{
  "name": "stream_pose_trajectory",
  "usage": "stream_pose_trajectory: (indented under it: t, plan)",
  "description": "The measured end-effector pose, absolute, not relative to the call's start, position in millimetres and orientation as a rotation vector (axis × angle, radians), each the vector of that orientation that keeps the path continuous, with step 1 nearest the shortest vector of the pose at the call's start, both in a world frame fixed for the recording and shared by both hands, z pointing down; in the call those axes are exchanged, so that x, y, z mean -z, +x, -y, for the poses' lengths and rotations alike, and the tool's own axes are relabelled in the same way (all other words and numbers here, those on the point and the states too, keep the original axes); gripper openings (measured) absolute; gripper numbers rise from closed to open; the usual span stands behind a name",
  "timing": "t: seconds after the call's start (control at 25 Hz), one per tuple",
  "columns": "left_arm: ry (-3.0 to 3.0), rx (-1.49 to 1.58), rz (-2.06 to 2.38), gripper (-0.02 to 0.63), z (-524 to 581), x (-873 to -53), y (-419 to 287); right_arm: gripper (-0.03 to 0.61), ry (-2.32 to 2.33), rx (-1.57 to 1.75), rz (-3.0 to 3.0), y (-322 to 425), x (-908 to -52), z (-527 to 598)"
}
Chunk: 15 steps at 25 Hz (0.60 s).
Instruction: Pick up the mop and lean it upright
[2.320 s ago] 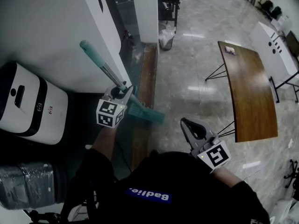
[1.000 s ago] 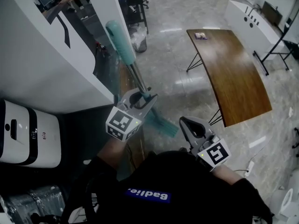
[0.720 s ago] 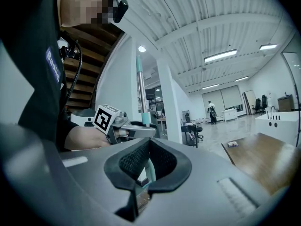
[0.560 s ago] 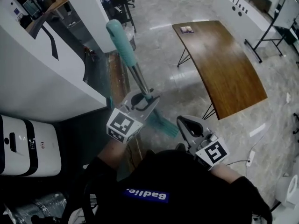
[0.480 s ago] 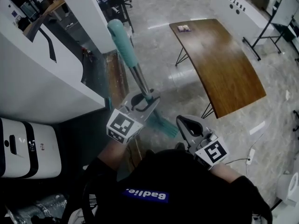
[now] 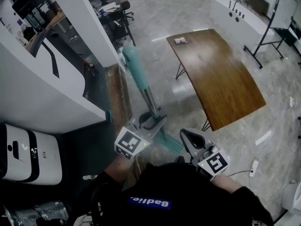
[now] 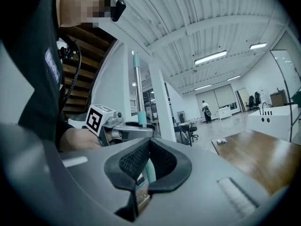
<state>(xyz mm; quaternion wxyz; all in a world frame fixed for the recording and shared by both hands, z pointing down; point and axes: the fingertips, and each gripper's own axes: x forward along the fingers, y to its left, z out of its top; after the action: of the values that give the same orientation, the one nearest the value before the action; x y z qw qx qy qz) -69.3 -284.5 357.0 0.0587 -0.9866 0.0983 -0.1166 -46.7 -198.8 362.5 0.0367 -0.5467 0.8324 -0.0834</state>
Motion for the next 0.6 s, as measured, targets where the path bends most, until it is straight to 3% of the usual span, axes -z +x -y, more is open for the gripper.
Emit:
stream_pose_trajectory:
  t: [0.6]
  plan:
    - [-2.994, 0.271, -0.139, 0.143, 219, -347, -43, 0.005, -1.811, 0.208, -2.478, -36, -356, 153]
